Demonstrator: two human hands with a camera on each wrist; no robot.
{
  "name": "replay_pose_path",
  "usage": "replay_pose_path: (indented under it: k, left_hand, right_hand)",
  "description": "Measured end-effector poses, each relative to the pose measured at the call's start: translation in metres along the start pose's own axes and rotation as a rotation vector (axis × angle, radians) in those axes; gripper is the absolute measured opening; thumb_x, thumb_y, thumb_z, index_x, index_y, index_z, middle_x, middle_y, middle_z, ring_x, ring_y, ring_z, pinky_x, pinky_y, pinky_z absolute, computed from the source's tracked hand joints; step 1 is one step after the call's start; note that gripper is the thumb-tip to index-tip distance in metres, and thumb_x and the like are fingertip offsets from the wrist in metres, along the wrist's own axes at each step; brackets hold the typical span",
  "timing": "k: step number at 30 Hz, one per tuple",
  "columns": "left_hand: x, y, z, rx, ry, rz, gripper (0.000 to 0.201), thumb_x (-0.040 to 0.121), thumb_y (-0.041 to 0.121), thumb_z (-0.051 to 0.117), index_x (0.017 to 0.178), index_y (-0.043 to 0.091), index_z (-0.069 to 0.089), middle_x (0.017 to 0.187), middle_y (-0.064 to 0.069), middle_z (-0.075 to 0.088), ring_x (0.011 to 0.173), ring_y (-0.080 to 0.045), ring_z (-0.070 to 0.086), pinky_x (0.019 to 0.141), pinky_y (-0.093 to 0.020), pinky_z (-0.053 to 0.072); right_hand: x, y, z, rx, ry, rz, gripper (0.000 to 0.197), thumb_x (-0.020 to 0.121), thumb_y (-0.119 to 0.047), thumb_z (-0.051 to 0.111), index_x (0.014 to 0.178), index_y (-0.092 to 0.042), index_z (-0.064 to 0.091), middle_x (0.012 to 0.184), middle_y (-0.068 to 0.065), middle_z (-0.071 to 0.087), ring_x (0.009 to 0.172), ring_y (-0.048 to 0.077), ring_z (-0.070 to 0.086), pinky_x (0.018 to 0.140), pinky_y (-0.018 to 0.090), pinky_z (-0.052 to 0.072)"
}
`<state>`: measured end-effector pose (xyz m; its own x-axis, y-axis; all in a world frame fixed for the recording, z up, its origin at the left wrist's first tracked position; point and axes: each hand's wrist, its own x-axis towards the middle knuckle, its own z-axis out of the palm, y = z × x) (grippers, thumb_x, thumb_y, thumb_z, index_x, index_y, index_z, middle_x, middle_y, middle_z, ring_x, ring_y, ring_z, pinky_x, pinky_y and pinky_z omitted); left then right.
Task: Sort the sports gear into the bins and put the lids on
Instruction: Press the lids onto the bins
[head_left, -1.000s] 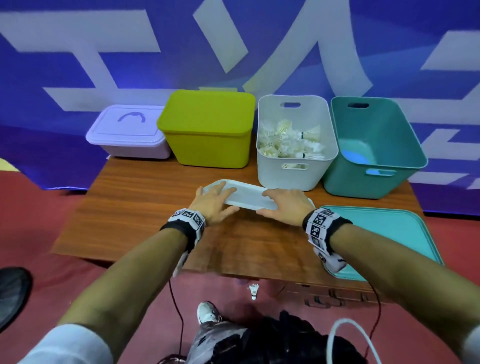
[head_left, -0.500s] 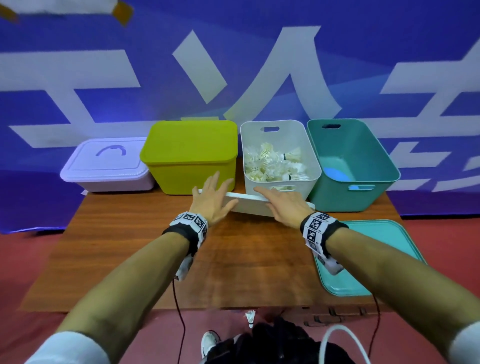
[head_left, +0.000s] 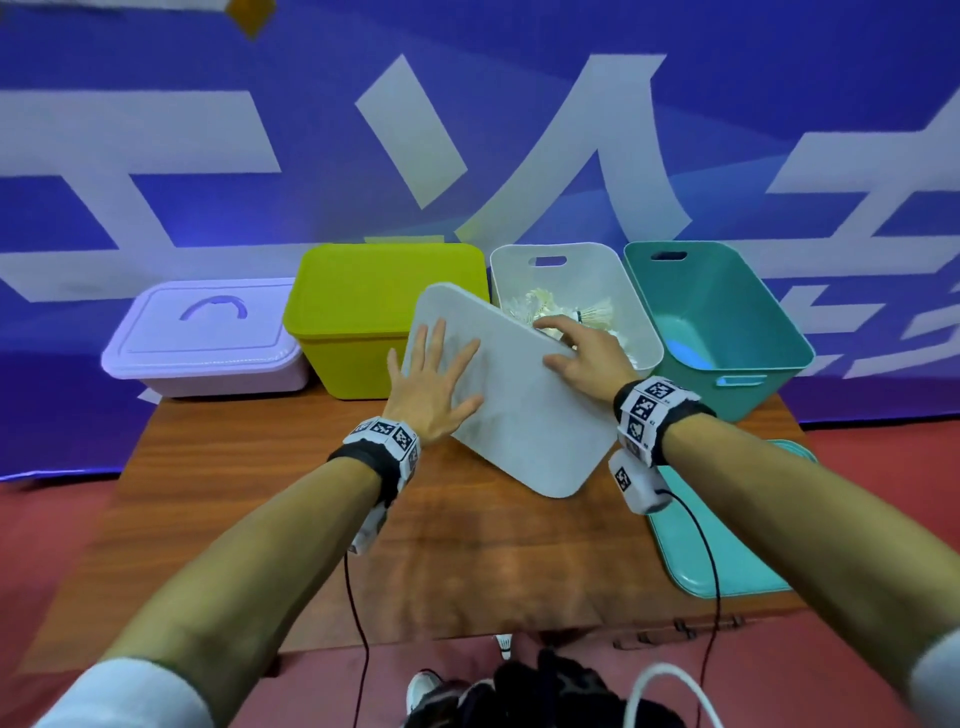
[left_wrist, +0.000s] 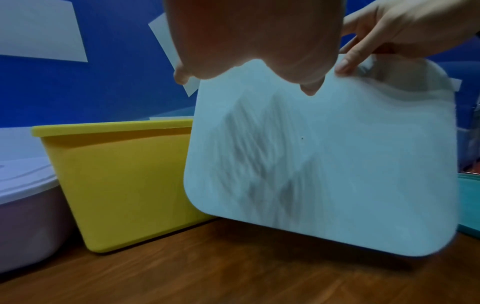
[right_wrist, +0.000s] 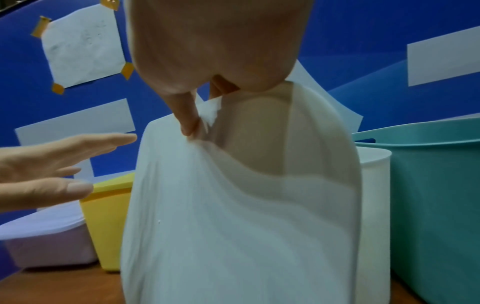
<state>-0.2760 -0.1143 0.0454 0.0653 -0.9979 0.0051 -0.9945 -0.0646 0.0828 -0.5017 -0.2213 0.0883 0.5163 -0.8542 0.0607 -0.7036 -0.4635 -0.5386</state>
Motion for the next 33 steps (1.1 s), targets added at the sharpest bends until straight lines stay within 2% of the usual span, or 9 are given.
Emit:
replay_pose_path:
  k: [7,11,14,16,21,25,28,31,33]
  left_hand:
    - [0.015,0.001,-0.010,-0.059,0.004,0.031,0.074,0.093,0.068,0.033,0.153,0.043,-0.003,0.161,-0.005,-0.024,0.147,-0.028,-0.023,0.114,-0.067,-0.001]
    - [0.020,0.009,-0.011,-0.054,-0.002,0.043,0.074,0.093,0.068,0.032,0.153,0.044,-0.003,0.160,-0.005,-0.025,0.147,-0.027,-0.025,0.113,-0.067,-0.002]
    - [0.028,0.015,-0.011,-0.063,0.001,0.035,0.074,0.092,0.070,0.031,0.153,0.044,-0.002,0.161,-0.004,-0.024,0.147,-0.027,-0.023,0.113,-0.066,-0.004]
    - [0.033,0.021,-0.012,-0.088,-0.023,0.055,0.074,0.091,0.071,0.032,0.153,0.044,0.000,0.161,-0.004,-0.024,0.147,-0.026,-0.023,0.115,-0.064,-0.003]
    - [0.045,0.049,-0.012,-0.176,-0.214,0.146,0.082,0.085,0.075,0.044,0.152,0.047,0.004,0.162,-0.001,-0.020,0.148,-0.021,-0.021,0.118,-0.060,-0.001]
    - [0.060,0.074,-0.002,-0.201,-0.383,0.143,0.097,0.077,0.075,0.059,0.152,0.047,0.004,0.163,-0.001,-0.015,0.149,-0.026,-0.014,0.120,-0.055,0.001]
    - [0.069,0.086,0.006,-0.159,-0.358,0.113,0.092,0.082,0.071,0.056,0.153,0.045,0.002,0.163,-0.005,-0.012,0.150,-0.031,-0.010,0.120,-0.053,0.007]
    - [0.074,0.092,0.012,-0.145,-0.354,0.070,0.084,0.087,0.070,0.047,0.153,0.044,0.001,0.163,-0.006,-0.015,0.148,-0.033,-0.015,0.119,-0.051,0.003]
    - [0.077,0.093,0.014,-0.128,-0.368,0.058,0.081,0.088,0.070,0.043,0.153,0.044,0.002,0.162,-0.006,-0.017,0.147,-0.034,-0.020,0.119,-0.049,0.000]
  right_hand:
    - [0.005,-0.005,-0.007,0.259,0.127,0.109,0.062,0.085,-0.019,0.069,0.140,-0.035,0.047,0.096,0.006,0.056,0.094,0.023,0.055,0.086,0.028,0.042]
    - [0.016,0.005,-0.016,0.506,0.214,0.245,0.069,0.081,-0.019,0.073,0.140,-0.037,0.043,0.095,0.008,0.061,0.094,0.028,0.064,0.092,0.042,0.053]
    - [0.026,0.012,-0.026,0.629,0.283,0.337,0.071,0.081,-0.018,0.073,0.142,-0.033,0.040,0.109,0.016,0.063,0.096,0.031,0.066,0.094,0.046,0.053]
    - [0.030,0.019,-0.034,0.695,0.349,0.382,0.070,0.083,-0.014,0.071,0.144,-0.025,0.039,0.110,0.017,0.064,0.098,0.031,0.066,0.094,0.046,0.053]
    - [0.036,0.045,-0.057,0.650,0.453,0.480,0.062,0.088,-0.011,0.065,0.144,-0.014,0.039,0.131,0.011,0.057,0.114,0.027,0.058,0.099,0.039,0.047]
    - [0.038,0.069,-0.071,0.529,0.382,0.544,0.062,0.092,-0.010,0.056,0.148,-0.013,0.031,0.136,0.013,0.051,0.120,0.032,0.053,0.097,0.037,0.044]
    - [0.038,0.085,-0.071,0.364,0.209,0.508,0.063,0.091,-0.009,0.054,0.147,-0.014,0.025,0.129,0.014,0.053,0.116,0.035,0.054,0.091,0.035,0.043]
    - [0.038,0.101,-0.061,0.138,0.035,0.404,0.060,0.085,-0.017,0.060,0.139,-0.015,0.033,0.129,0.012,0.053,0.121,0.036,0.049,0.102,0.044,0.040]
    - [0.036,0.112,-0.054,-0.061,-0.064,0.363,0.066,0.086,-0.027,0.061,0.144,-0.016,0.032,0.138,0.011,0.047,0.130,0.035,0.040,0.106,0.046,0.033]
